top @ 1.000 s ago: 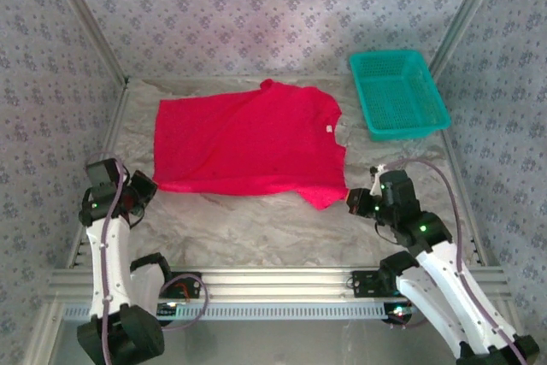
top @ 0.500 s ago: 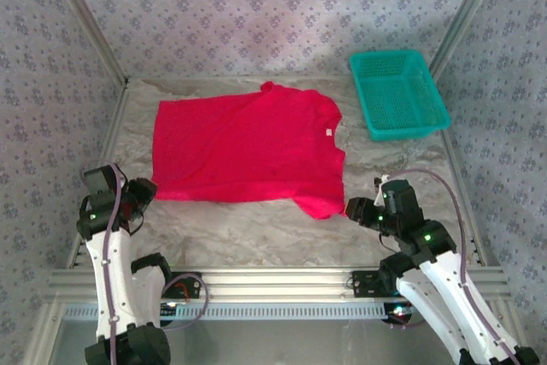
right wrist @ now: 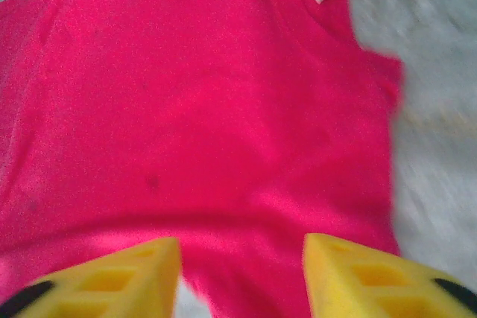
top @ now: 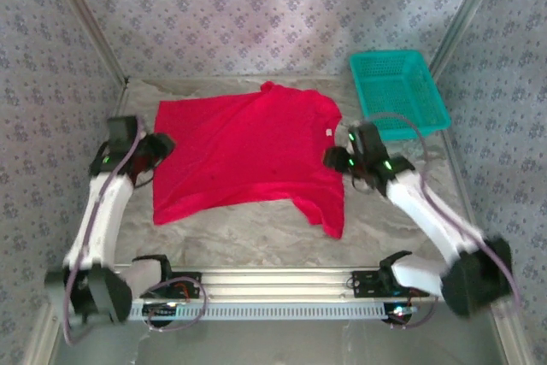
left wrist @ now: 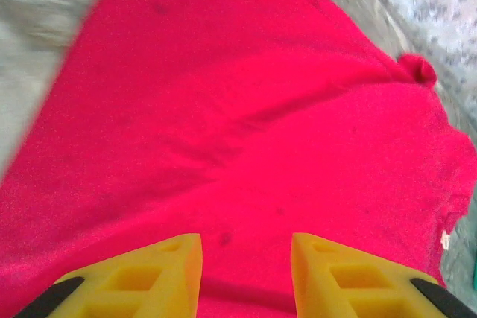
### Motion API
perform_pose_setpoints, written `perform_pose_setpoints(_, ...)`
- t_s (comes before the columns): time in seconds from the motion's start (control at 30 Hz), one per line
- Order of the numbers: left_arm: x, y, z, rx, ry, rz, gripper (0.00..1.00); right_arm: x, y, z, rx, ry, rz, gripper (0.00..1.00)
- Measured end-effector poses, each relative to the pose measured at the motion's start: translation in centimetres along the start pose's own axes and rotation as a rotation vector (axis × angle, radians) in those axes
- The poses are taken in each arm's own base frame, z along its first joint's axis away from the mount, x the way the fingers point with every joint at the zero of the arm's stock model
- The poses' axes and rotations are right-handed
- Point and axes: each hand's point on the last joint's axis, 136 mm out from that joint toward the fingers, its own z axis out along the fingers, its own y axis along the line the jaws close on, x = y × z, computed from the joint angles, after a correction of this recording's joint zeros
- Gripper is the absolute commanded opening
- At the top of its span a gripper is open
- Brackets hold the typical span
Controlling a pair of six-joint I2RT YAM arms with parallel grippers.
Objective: Fold the inside-out t-shirt
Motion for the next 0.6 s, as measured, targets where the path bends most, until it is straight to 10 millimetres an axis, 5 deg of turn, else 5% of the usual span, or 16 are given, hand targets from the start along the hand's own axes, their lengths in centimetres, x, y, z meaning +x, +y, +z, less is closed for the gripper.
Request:
perform_pose_setpoints(0.17,-0.6,-2.0,10.5,-0.014,0.141,0.001,0.21,-8.6,5.3,9.7,-0.044,-0.003,-0.045,0.38)
perform_pose_setpoints(0.27,-0.7,-1.1,15.3,-0.041,0.196,-0.022,0.20,-11.2,6.0,14.7,-0.077,0.017,-0.015,0.36)
perform_pose_setpoints(0.4,-0.4,0.8,18.3,-0.065,0.241,-0.060,0.20,-9.3,3.1,19.4,-0.038,0.111,0.050,0.36)
perform_pose_setpoints(0.6,0.5,4.8,18.7,-0.091,0.257,-0.124,0.21,-2.8,-0.8,20.9,0.062,0.250,0.107,0.34)
